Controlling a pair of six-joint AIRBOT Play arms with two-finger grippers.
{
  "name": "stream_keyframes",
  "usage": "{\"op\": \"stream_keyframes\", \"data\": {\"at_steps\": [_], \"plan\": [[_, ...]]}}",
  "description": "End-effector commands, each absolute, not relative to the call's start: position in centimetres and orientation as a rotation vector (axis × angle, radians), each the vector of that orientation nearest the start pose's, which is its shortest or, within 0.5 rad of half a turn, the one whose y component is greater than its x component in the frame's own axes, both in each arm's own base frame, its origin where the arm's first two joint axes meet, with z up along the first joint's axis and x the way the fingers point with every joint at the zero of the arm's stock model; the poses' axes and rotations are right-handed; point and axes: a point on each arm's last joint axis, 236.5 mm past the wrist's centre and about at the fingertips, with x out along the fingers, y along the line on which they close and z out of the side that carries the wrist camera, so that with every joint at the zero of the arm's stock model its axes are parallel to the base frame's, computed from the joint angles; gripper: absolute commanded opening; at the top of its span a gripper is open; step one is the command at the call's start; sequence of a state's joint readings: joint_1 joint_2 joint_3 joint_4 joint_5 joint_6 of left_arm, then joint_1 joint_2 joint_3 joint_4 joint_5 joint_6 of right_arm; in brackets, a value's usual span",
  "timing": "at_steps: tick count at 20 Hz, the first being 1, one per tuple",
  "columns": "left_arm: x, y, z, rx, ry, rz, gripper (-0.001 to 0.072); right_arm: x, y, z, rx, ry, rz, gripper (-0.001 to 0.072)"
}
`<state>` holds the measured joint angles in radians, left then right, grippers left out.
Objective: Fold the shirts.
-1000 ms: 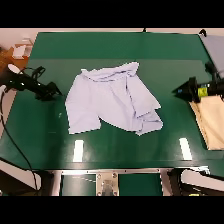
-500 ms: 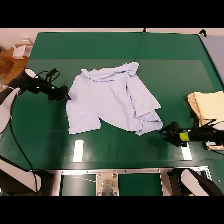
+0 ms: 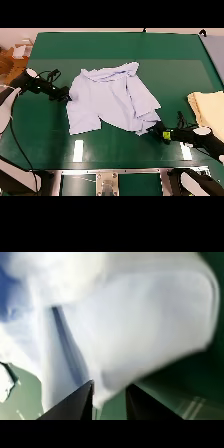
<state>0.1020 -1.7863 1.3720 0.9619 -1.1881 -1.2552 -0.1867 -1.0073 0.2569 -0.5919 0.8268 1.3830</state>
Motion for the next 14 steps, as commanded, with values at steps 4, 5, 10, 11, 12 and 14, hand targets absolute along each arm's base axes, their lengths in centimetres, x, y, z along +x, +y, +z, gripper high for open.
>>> {"op": "stream_keyframes", "data": {"at_steps": [4, 5, 10, 11, 12, 14], "plan": [[44.3, -8.3, -4.9, -0.391, 1.35, -0.453, 0.0025, 28.6, 12.4, -7.9, 0.961, 1.245, 0.207, 0.0014], [45.1, -8.2, -1.7, -0.365, 1.275, -0.46, 0.0025, 30.3, 12.2, -4.6, 0.961, 1.195, 0.272, 0.0013], [44.8, -11.0, 28.1, -0.259, 0.594, -0.588, 0.0025, 36.3, 6.0, 23.3, 0.724, 0.642, 0.459, 0.0013], [42.8, -11.3, 35.0, -0.234, 0.418, -0.597, 0.0025, 35.7, 4.7, 29.2, 0.649, 0.521, 0.45, 0.0014], [40.0, -11.3, 42.0, -0.202, 0.228, -0.59, 0.0025, 34.9, 3.8, 34.0, 0.578, 0.422, 0.436, 0.0013], [33.1, -10.9, 52.6, -0.146, -0.085, -0.553, 0.0025, 32.7, 2.9, 41.7, 0.458, 0.254, 0.398, 0.0013]]}}
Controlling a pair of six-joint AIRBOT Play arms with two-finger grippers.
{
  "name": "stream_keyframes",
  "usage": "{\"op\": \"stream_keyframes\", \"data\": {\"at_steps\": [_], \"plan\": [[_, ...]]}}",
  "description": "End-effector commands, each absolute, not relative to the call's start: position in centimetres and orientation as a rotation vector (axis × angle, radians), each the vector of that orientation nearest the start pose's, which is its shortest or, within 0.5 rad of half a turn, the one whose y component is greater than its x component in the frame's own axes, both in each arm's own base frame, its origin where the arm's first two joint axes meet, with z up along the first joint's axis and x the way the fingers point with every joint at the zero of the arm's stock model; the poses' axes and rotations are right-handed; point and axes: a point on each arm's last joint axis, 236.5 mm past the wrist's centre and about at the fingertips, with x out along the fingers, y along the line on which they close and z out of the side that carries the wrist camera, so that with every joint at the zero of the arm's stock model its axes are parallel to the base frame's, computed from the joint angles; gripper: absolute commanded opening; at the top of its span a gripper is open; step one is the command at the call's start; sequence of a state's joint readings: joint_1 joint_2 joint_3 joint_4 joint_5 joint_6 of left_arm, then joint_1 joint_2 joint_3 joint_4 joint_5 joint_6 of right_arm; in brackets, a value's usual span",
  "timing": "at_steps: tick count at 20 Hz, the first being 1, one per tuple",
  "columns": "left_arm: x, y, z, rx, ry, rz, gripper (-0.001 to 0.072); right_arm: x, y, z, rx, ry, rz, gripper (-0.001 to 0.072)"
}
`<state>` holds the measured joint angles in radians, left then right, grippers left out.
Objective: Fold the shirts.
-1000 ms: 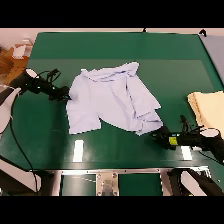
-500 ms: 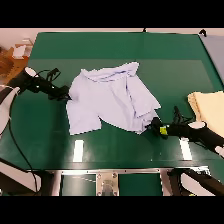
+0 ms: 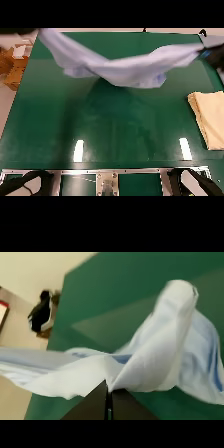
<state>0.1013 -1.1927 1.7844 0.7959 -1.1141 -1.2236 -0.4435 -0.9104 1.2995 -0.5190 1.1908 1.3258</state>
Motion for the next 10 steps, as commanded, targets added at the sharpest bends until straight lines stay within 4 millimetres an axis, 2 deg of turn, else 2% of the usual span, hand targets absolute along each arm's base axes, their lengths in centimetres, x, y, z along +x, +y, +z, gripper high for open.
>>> {"op": "stream_keyframes", "data": {"at_steps": [1, 3, 5, 7, 9, 10], "plan": [[29.0, -10.7, 56.7, -0.121, -0.223, -0.535, 0.0025, 31.5, 2.9, 44.7, 0.398, 0.183, 0.38, 0.0013], [22.2, -10.7, 61.5, -0.072, -0.395, -0.516, 0.0025, 29.4, 3.2, 48.8, 0.308, 0.084, 0.354, 0.0013], [18.0, -10.8, 63.3, -0.049, -0.481, -0.506, 0.0025, 27.7, 4.1, 51.1, 0.251, 0.027, 0.35, 0.0014], [16.5, -10.3, 63.7, -0.015, -0.506, -0.468, 0.0026, 26.7, 4.8, 51.8, 0.227, 0.005, 0.351, 0.0013], [17.1, -9.7, 63.0, -0.01, -0.472, -0.432, 0.0025, 26.4, 5.0, 51.8, 0.223, 0.003, 0.352, 0.0014], [18.1, -9.5, 62.2, -0.004, -0.432, -0.422, 0.0025, 26.7, 4.8, 51.5, 0.232, 0.011, 0.351, 0.0013]]}}
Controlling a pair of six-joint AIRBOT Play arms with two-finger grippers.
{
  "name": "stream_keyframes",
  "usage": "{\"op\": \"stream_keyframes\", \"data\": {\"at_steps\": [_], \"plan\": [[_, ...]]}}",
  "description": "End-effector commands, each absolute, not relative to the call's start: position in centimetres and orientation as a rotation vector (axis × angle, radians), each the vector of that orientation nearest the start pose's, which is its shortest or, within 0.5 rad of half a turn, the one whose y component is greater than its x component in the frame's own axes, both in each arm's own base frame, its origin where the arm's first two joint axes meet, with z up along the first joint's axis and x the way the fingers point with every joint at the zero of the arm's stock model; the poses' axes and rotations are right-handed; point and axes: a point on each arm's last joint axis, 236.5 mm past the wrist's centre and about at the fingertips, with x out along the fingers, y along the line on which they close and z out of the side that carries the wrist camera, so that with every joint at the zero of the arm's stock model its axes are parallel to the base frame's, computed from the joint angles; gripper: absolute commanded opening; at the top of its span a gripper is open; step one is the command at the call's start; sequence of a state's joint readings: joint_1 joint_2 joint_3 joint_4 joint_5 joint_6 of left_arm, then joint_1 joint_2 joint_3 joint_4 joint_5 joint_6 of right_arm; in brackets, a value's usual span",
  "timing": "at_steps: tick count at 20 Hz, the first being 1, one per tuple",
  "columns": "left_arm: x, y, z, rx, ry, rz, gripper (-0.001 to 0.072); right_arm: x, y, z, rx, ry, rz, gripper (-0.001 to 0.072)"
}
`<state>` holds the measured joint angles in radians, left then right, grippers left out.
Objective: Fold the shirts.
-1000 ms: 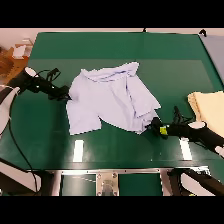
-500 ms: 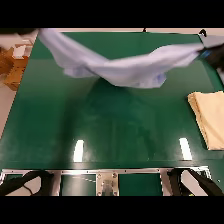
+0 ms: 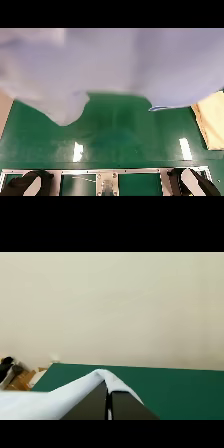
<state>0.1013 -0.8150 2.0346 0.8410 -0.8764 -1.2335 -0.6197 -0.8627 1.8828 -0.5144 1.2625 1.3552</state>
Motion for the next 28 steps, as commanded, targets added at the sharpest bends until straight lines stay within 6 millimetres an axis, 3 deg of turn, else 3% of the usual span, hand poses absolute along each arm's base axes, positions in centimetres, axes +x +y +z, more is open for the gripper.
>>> {"op": "stream_keyframes", "data": {"at_steps": [1, 3, 5, 7, 8, 11, 13, 15, 16, 18, 19, 20, 21, 22, 24, 26, 27, 28], "plan": [[19.3, -9.3, 61.1, -0.004, -0.381, -0.413, 0.0026, 27.3, 4.4, 50.8, 0.251, 0.029, 0.35, 0.0014], [23.7, -9.3, 57.1, -0.031, -0.224, -0.426, 0.0026, 29.4, 3.4, 47.8, 0.319, 0.104, 0.362, 0.0014], [30.0, -9.1, 50.6, -0.083, -0.011, -0.437, 0.0026, 32.5, 3.4, 42.5, 0.402, 0.224, 0.412, 0.0014], [37.6, -8.6, 40.8, -0.176, 0.242, -0.436, 0.0025, 36.7, 3.4, 35.0, 0.504, 0.36, 0.422, 0.0014], [40.8, -8.4, 35.6, -0.226, 0.353, -0.43, 0.0026, 39.0, 3.0, 30.2, 0.556, 0.436, 0.387, 0.0014], [48.9, -7.7, 20.1, -0.364, 0.592, -0.393, 0.0026, 44.2, 1.8, 16.1, 0.694, 0.653, 0.278, 0.0014], [52.8, -7.9, 13.1, -0.468, 0.661, -0.393, 0.0027, 47.1, 1.4, 7.9, 0.775, 0.789, 0.219, 0.0015], [56.2, -7.9, 8.1, -0.595, 0.666, -0.371, 0.0037, 49.5, 1.1, 2.1, 0.873, 0.873, 0.183, 0.0016], [57.7, -7.5, 6.3, -0.644, 0.652, -0.345, 0.0138, 50.7, 1.0, 0.1, 0.915, 0.899, 0.178, 0.0016], [59.5, -6.6, 4.3, -0.69, 0.637, -0.301, 0.0134, 53.1, 0.6, -1.8, 0.949, 0.911, 0.179, 0.0017], [59.9, -6.3, 4.0, -0.687, 0.636, -0.293, 0.0135, 54.0, 0.3, -1.9, 0.945, 0.905, 0.185, 0.0055], [60.1, -5.8, 4.3, -0.683, 0.624, -0.283, 0.0208, 54.9, 0.1, -1.5, 0.938, 0.893, 0.193, 0.0173], [60.3, -5.2, 4.9, -0.675, 0.615, -0.287, 0.0496, 55.5, -0.5, -0.7, 0.928, 0.87, 0.195, 0.0268], [60.2, -4.4, 5.7, -0.66, 0.615, -0.301, 0.0664, 55.8, -1.3, 0.6, 0.923, 0.849, 0.205, 0.0309], [58.8, -2.3, 7.1, -0.66, 0.669, -0.36, 0.0663, 55.1, -3.8, 2.9, 0.921, 0.842, 0.234, 0.031], [55.3, 0.6, 6.6, -0.661, 0.82, -0.397, 0.0656, 52.5, -6.1, 4.4, 0.95, 0.881, 0.278, 0.0303], [52.9, 2.1, 5.4, -0.678, 0.928, -0.386, 0.0538, 50.7, -6.9, 4.5, 0.956, 0.925, 0.299, 0.0275], [50.5, 3.1, 4.2, -0.679, 1.028, -0.387, 0.0522, 48.6, -7.4, 4.1, 0.948, 0.986, 0.315, 0.0266]]}}
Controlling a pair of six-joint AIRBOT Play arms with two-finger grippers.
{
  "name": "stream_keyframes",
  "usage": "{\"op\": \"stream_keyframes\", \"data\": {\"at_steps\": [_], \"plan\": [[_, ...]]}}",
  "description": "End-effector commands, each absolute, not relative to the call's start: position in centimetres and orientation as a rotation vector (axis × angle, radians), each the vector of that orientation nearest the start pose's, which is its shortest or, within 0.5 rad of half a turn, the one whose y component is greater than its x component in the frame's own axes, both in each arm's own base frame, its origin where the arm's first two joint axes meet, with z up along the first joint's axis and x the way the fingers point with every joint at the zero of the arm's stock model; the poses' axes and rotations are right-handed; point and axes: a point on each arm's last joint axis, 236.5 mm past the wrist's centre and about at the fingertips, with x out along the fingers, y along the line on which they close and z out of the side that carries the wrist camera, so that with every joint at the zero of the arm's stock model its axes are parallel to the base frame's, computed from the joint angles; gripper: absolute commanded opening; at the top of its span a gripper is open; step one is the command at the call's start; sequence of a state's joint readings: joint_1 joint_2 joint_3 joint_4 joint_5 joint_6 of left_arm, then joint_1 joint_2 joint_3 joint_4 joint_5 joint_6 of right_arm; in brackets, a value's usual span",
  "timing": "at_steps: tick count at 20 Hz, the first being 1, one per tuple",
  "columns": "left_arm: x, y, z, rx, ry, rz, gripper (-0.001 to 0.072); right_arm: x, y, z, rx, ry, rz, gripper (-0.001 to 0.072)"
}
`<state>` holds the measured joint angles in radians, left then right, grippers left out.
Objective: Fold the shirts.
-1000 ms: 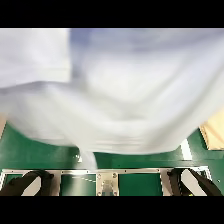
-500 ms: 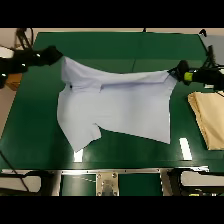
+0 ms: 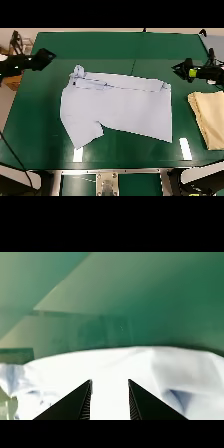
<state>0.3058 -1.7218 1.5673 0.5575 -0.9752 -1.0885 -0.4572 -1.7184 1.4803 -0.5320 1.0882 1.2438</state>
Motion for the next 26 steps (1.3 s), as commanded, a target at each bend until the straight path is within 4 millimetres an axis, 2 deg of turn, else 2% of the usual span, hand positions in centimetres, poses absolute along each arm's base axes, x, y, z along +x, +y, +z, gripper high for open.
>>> {"op": "stream_keyframes", "data": {"at_steps": [1, 3, 5, 7, 9, 12, 15, 16, 17, 19, 20, 23, 24, 26], "plan": [[48.0, 3.7, 2.8, -0.676, 1.133, -0.384, 0.0521, 46.6, -7.6, 3.4, 0.945, 1.043, 0.318, 0.0265], [43.0, 3.7, -0.1, -0.674, 1.339, -0.377, 0.052, 42.8, -7.3, 1.6, 0.949, 1.116, 0.288, 0.0265], [39.3, 2.8, -3.1, -0.709, 1.46, -0.356, 0.052, 39.4, -6.4, 0.0, 0.961, 1.143, 0.261, 0.0262], [36.1, 2.0, -6.3, -0.745, 1.54, -0.315, 0.052, 36.3, -5.9, -1.5, 0.992, 1.132, 0.2, 0.0262], [34.1, 1.1, -8.8, -0.789, 1.588, -0.288, 0.052, 33.6, -5.9, -2.9, 1.041, 1.114, 0.119, 0.0262], [34.0, -1.3, -9.9, -0.828, 1.556, -0.335, 0.052, 30.7, -5.5, -3.9, 1.072, 1.09, 0.056, 0.0262], [33.9, -4.1, -11.0, -0.744, 1.579, -0.375, 0.052, 29.0, -5.7, -4.1, 1.087, 1.068, 0.01, 0.0262], [34.2, -5.0, -11.1, -0.717, 1.575, -0.386, 0.047, 28.6, -5.8, -4.0, 1.086, 1.063, 0.003, 0.0262], [34.3, -5.9, -11.1, -0.701, 1.575, -0.4, 0.031, 28.4, -5.8, -3.9, 1.088, 1.054, -0.006, 0.0262], [34.0, -6.9, -11.0, -0.671, 1.584, -0.442, 0.0097, 27.4, -5.7, -4.3, 1.114, 1.068, -0.048, 0.0264], [33.7, -7.0, -10.8, -0.664, 1.593, -0.46, 0.0026, 26.3, -5.8, -5.0, 1.111, 1.107, -0.086, 0.0276], [33.5, -6.4, -10.8, -0.628, 1.61, -0.456, 0.0026, 20.8, -6.9, -8.0, 1.105, 1.34, -0.299, 0.0425], [33.6, -6.4, -10.7, -0.629, 1.606, -0.455, 0.0026, 19.5, -7.0, -8.5, 1.114, 1.392, -0.35, 0.0425], [33.6, -6.5, -10.7, -0.633, 1.604, -0.457, 0.0026, 18.5, -5.3, -9.2, 1.171, 1.438, -0.343, 0.0424]]}}
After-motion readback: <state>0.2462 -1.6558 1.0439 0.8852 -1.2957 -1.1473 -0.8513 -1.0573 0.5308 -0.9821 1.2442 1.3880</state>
